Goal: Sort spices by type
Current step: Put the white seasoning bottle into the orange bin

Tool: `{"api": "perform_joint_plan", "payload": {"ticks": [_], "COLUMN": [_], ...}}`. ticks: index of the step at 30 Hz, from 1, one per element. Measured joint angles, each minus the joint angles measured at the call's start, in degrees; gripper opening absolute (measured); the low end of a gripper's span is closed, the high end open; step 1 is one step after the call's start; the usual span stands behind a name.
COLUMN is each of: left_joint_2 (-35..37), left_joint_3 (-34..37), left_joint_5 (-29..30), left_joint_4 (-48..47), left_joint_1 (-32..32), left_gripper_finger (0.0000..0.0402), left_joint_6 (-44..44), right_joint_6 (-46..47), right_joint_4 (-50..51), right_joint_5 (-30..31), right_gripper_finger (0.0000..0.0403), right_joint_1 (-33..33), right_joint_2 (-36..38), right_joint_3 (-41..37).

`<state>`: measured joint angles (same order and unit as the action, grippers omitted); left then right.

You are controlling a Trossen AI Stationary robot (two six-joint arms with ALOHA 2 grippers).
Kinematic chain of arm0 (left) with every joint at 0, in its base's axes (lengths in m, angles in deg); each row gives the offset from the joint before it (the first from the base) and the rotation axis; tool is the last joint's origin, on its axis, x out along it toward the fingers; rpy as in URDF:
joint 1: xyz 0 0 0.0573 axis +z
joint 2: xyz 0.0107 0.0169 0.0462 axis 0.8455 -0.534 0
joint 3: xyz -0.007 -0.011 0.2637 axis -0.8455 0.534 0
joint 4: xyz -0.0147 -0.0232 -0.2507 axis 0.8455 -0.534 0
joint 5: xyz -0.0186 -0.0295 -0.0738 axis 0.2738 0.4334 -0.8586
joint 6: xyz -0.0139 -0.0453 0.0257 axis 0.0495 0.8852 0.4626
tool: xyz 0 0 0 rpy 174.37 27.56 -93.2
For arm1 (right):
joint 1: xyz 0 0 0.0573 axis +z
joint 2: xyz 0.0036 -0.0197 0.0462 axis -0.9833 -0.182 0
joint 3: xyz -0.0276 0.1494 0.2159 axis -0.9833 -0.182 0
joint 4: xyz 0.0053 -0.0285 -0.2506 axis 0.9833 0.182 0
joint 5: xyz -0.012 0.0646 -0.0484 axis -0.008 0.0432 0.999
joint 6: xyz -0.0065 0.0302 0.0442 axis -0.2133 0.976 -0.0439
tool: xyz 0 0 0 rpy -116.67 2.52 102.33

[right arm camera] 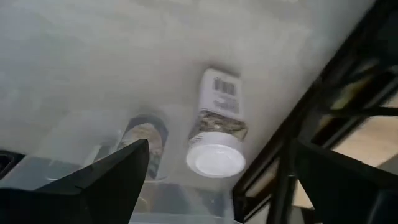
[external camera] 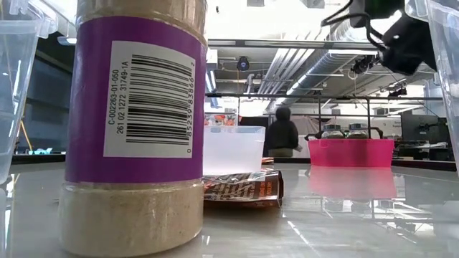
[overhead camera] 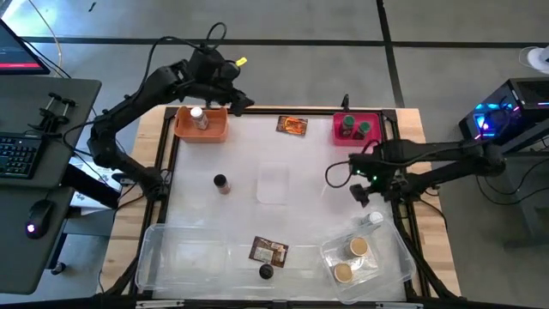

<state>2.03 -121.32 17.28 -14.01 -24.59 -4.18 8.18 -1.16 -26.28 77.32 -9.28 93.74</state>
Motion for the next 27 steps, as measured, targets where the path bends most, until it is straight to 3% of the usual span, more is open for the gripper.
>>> {"api": "perform_joint_plan", "payload": {"ticks": [11, 16, 23, 27], "left_joint_2": [1.9, 1.9, 1.9, 1.9], "left_joint_3": [0.0, 0.0, 0.0, 0.0], "left_joint_5": [0.2, 0.1, 0.1, 0.1], "left_joint_4": [0.1, 0.1, 0.1, 0.0], "left_joint_1": [-0.5, -0.5, -0.5, -0.6], "left_gripper_finger": [0.0223, 0.0223, 0.0223, 0.0223], "left_joint_6": [0.0, 0.0, 0.0, 0.0], "right_joint_6": [7.0, 9.6, 9.6, 9.2], "right_joint_4": [-6.7, -12.9, -11.5, -11.5], "right_joint_5": [-8.7, -8.6, -6.9, -6.8], "right_gripper_finger": [0.0385, 0.0385, 0.0383, 0.0353], "right_joint_1": [5.9, 6.3, 6.5, 6.5], "right_joint_2": [0.0, 0.0, 0.0, 0.0], "right_joint_3": [-7.3, -9.7, -10.1, -10.1]}}
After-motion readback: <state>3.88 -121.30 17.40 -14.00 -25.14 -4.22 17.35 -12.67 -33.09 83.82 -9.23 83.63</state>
